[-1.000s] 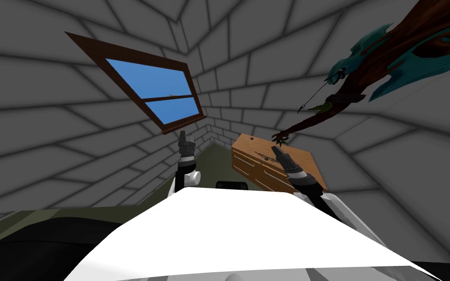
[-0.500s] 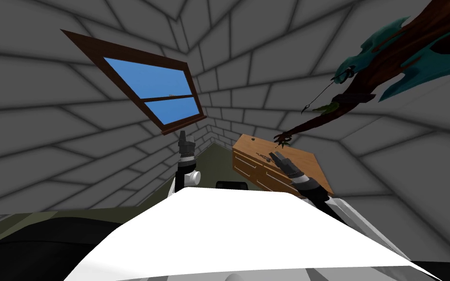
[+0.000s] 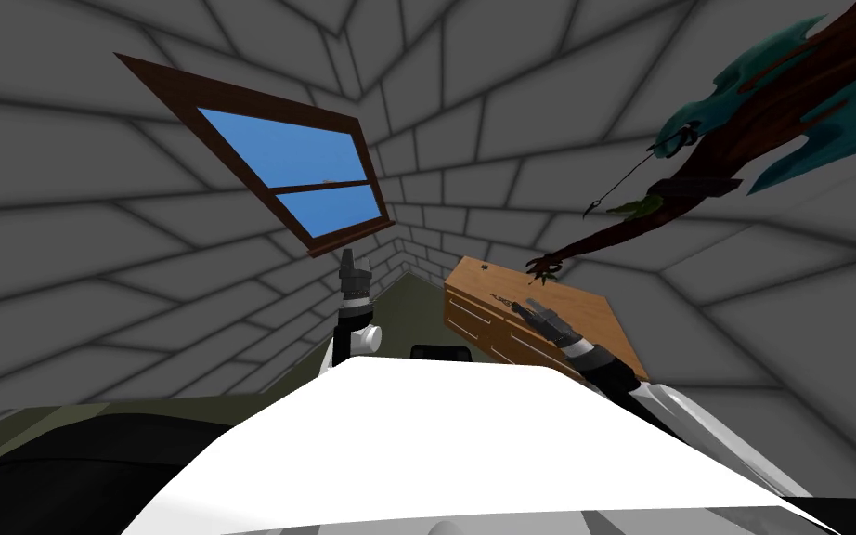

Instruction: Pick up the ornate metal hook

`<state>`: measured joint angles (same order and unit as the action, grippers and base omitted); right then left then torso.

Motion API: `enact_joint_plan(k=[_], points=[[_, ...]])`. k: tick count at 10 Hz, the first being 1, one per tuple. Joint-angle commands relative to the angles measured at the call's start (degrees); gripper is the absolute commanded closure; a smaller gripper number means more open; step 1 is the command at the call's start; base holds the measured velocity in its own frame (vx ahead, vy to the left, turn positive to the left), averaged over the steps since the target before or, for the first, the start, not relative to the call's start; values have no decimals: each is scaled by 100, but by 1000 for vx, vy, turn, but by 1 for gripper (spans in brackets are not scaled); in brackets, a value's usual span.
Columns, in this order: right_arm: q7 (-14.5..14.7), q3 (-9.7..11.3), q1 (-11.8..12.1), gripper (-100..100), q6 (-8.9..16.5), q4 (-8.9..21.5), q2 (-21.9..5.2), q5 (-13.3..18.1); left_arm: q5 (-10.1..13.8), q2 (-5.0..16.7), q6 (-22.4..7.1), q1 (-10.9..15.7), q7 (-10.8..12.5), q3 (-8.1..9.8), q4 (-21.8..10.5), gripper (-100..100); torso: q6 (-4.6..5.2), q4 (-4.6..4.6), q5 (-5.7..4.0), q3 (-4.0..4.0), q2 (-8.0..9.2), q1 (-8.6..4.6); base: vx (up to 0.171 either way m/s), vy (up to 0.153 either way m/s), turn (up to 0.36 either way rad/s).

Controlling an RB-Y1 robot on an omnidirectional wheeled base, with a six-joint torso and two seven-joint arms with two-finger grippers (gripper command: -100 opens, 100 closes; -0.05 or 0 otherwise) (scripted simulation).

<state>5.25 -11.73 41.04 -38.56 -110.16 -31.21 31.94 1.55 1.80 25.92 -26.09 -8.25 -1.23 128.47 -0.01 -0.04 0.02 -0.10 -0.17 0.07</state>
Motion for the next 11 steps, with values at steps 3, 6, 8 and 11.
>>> enact_joint_plan(k=[3, 6, 8, 11], points=[[-21, -116, 61, -100, -61, 329, -249, 506, 0, 0, 0, 0, 0, 0, 0, 0, -1, 0, 0, -1, -2, 1, 43, 25, 27], [-28, -228, 112, -100, -104, 747, -547, 1043, 0, 0, 0, 0, 0, 0, 0, 0, 1, 1, 1, 3, 5, 3, 36, 33, 46], [-28, -276, 121, -100, -119, 960, -687, 1350, 0, 0, 0, 0, 0, 0, 0, 0, 1, 1, 1, 2, 3, 3, 39, 26, 49], [-25, -320, 119, -100, -130, 1174, -821, 1797, 0, 0, 0, 0, 0, 0, 0, 0, 0, 0, 0, 0, 1, 4, 38, 29, 49]])
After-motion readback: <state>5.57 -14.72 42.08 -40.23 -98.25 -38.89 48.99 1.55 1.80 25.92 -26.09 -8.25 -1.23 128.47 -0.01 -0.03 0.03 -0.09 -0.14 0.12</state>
